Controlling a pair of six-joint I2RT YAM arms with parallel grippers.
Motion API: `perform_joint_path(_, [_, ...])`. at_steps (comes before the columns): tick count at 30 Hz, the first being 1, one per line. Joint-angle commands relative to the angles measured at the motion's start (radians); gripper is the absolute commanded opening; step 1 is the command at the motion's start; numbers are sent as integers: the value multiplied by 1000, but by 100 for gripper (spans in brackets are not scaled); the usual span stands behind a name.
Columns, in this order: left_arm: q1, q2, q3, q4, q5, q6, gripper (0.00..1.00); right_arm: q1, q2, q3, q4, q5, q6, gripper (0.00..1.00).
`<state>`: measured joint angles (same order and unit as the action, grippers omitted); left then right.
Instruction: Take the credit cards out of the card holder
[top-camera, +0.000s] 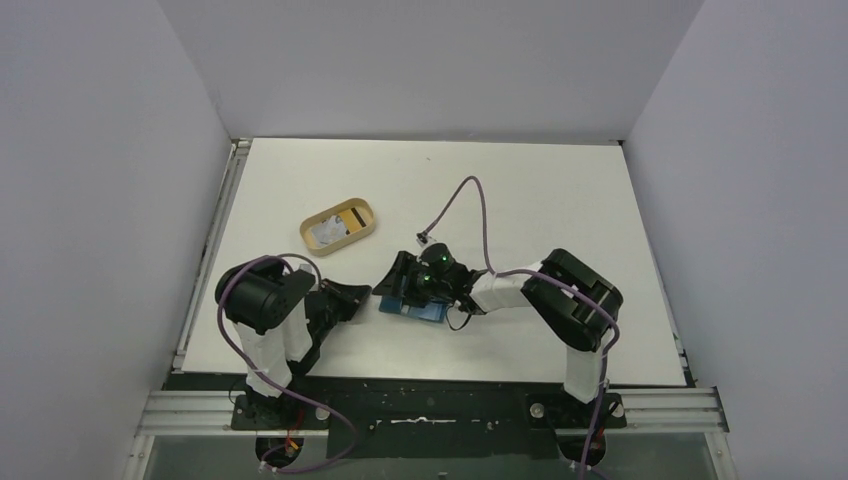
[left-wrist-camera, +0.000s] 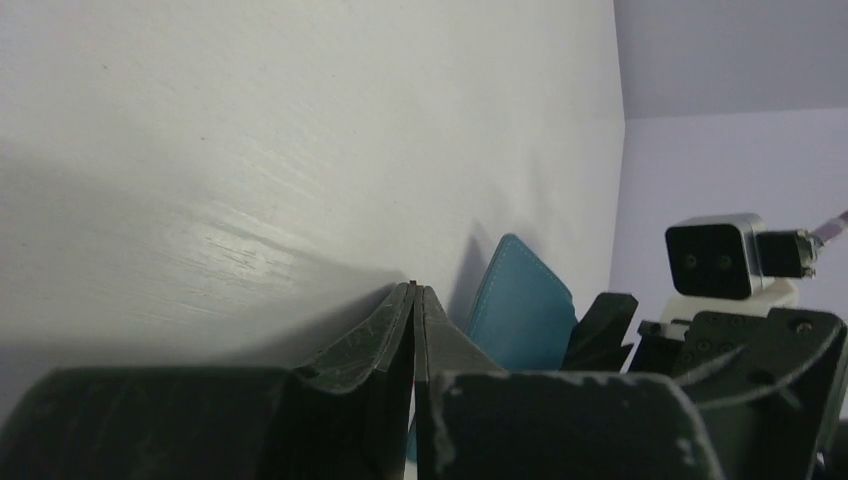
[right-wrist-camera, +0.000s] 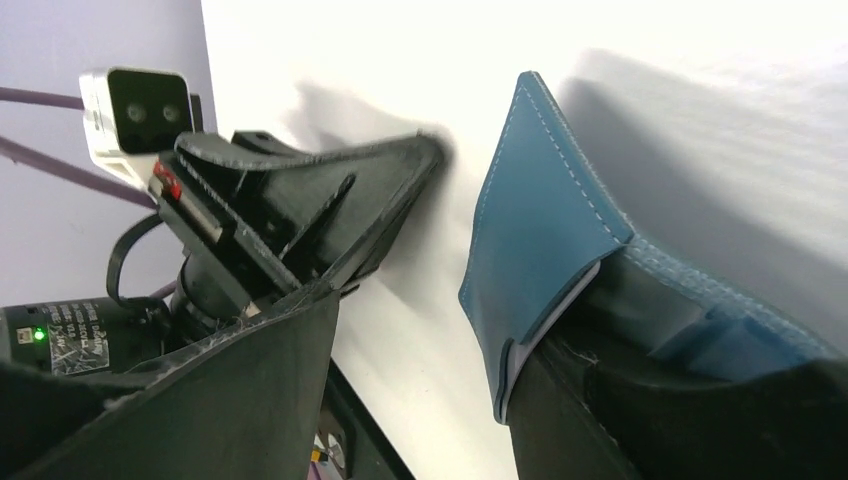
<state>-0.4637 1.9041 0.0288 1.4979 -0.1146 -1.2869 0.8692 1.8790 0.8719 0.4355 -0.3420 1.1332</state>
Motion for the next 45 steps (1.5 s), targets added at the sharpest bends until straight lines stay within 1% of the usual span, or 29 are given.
perform_joint_path(1, [25,7,-45,-96,252,120,7,-71,-37,-19,130,-32,-21,59])
perform_joint_path(4, [22,16,33,-100,441,135,20,-117,-38,-32,167,-57,-15,60])
perform_joint_path(5, [12,24,57,-100,487,136,22,-129,-36,-33,182,-69,-10,60])
perform_joint_path(7, [-4,28,86,-100,528,144,29,-149,-32,-32,215,-90,6,60])
perform_joint_path(12, [-9,3,102,-100,524,131,45,-174,-40,-31,251,-123,20,60])
perform_joint_path(17, [-9,-13,110,-100,453,97,47,-177,-48,-56,319,-149,64,60])
perform_joint_path(20, [-9,-50,100,-100,383,83,47,-177,-56,-76,340,-153,78,60])
perform_joint_path(24, [-12,-99,106,-100,340,60,47,-177,-55,-99,365,-155,88,60])
perform_joint_path(28, [-12,-136,115,-100,330,47,47,-179,-47,-112,390,-155,102,59])
perform_joint_path(33, [-14,-121,132,-100,337,31,45,-177,-43,-111,407,-158,111,59])
perform_joint_path(34, [-15,-119,132,-101,337,29,43,-177,-43,-110,407,-158,111,59])
perform_joint_path(36, [-16,-113,135,-100,342,25,33,-177,-43,-109,407,-160,112,59])
perform_joint_path(41, [-18,-119,124,-100,323,23,16,-177,-41,-109,412,-165,113,59])
perform_joint_path(45, [-13,-129,116,-99,310,25,12,-179,-38,-111,419,-169,118,59])
